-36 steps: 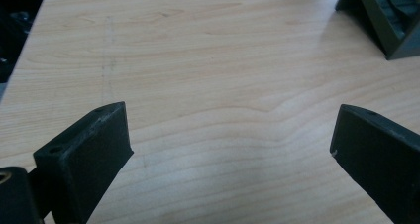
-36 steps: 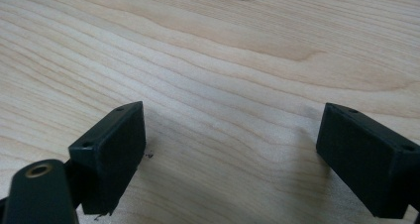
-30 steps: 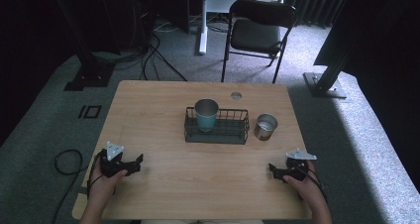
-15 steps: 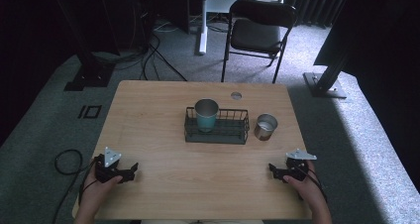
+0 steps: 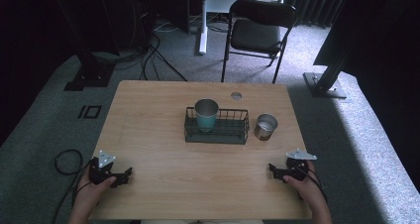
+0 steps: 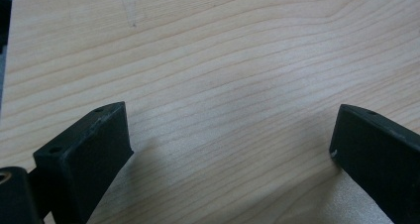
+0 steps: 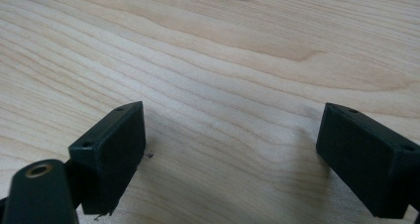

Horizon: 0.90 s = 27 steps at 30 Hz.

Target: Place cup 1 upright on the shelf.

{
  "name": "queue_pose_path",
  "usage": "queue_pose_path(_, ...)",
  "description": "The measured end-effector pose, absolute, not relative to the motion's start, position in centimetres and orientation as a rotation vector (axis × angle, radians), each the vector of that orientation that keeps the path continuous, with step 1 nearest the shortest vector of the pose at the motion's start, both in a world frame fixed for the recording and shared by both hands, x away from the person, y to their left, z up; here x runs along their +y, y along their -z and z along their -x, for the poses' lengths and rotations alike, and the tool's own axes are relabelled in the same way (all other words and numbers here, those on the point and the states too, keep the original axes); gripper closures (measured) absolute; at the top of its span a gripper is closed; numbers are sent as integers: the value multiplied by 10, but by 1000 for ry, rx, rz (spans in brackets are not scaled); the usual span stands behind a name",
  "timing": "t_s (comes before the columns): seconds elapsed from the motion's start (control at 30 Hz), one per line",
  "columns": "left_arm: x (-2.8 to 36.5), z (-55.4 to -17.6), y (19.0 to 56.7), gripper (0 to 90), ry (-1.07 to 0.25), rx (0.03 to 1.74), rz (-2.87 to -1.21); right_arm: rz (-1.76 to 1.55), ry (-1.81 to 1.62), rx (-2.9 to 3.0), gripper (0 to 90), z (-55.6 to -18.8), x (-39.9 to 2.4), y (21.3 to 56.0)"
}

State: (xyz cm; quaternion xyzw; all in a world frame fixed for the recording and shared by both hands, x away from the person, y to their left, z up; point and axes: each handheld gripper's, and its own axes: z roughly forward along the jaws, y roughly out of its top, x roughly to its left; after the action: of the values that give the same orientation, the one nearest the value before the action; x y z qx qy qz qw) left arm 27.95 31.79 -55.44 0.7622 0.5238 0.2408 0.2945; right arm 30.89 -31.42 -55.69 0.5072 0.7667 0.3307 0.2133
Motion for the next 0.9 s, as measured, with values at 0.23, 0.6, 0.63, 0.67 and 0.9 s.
queue_pose_path(0.23,320,-282,555,29,-587,1449,-1993,-1407,-918,2128,114,-309,-314,557)
queue_pose_path(0.6,320,-283,555,29,-588,1451,-1992,-1408,-918,2128,114,-309,-314,557)
queue_pose_path(0.63,320,-283,555,29,-588,1451,-1992,-1408,-917,2128,114,-309,-314,557)
queue_pose_path(0.67,320,-282,555,28,-588,1451,-1993,-1408,-917,2128,114,-309,-314,557)
queue_pose_path(0.9,320,-283,555,28,-588,1451,-1993,-1408,-918,2129,115,-309,-314,557)
